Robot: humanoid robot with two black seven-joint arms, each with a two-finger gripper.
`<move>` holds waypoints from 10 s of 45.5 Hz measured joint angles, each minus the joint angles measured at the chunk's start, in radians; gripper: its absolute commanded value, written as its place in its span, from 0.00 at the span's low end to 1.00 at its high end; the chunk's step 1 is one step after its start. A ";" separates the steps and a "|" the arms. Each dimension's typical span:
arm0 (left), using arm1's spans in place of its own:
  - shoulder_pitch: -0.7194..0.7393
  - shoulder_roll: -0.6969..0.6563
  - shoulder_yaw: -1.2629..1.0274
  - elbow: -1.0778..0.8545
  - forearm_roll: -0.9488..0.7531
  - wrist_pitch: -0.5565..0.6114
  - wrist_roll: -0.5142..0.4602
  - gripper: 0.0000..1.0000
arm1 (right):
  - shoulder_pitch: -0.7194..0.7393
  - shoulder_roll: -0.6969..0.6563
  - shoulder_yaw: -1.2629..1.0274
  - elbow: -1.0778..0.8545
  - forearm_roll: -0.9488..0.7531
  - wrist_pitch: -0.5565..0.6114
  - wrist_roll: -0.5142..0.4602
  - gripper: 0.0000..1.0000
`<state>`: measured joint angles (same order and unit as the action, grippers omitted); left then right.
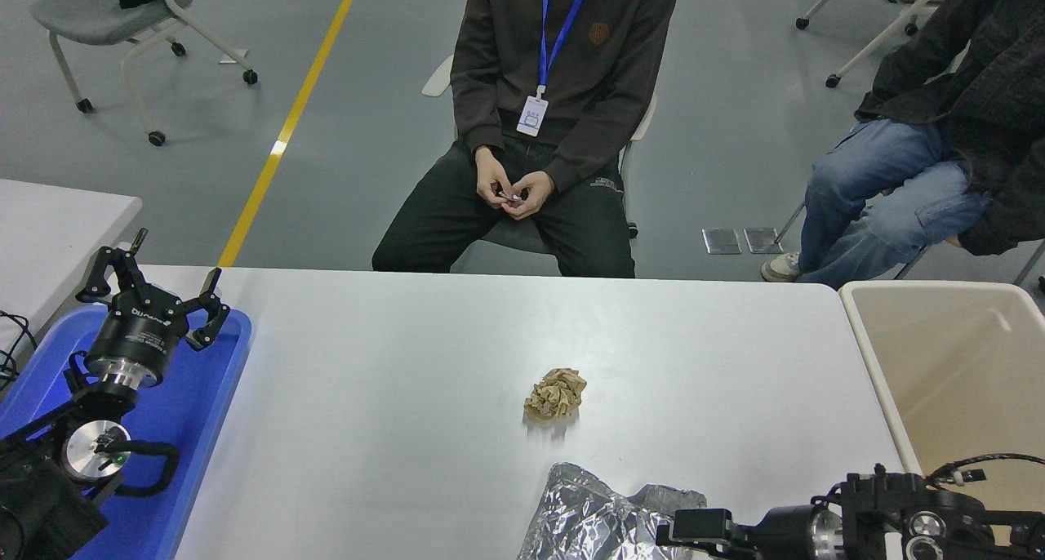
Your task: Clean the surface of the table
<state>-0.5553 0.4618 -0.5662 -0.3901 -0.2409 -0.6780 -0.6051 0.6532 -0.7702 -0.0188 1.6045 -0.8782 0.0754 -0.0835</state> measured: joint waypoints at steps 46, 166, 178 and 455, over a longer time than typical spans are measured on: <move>0.000 0.000 0.000 0.000 0.000 0.000 0.000 1.00 | -0.024 0.099 -0.087 -0.066 -0.088 -0.095 0.000 0.00; 0.000 0.000 0.000 0.000 0.000 0.000 -0.001 1.00 | 0.602 -0.624 0.010 -0.055 0.105 0.502 0.014 0.00; 0.000 0.000 0.000 0.000 0.000 0.000 0.000 1.00 | 0.594 -0.635 0.001 -0.127 0.187 0.449 0.013 0.00; 0.000 0.000 0.000 0.000 0.000 0.000 0.000 1.00 | -0.168 0.381 0.963 -0.842 0.753 0.172 0.303 1.00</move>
<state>-0.5553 0.4618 -0.5662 -0.3906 -0.2408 -0.6780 -0.6055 0.4856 -0.3888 0.9437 0.7628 -0.1256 0.2476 0.2190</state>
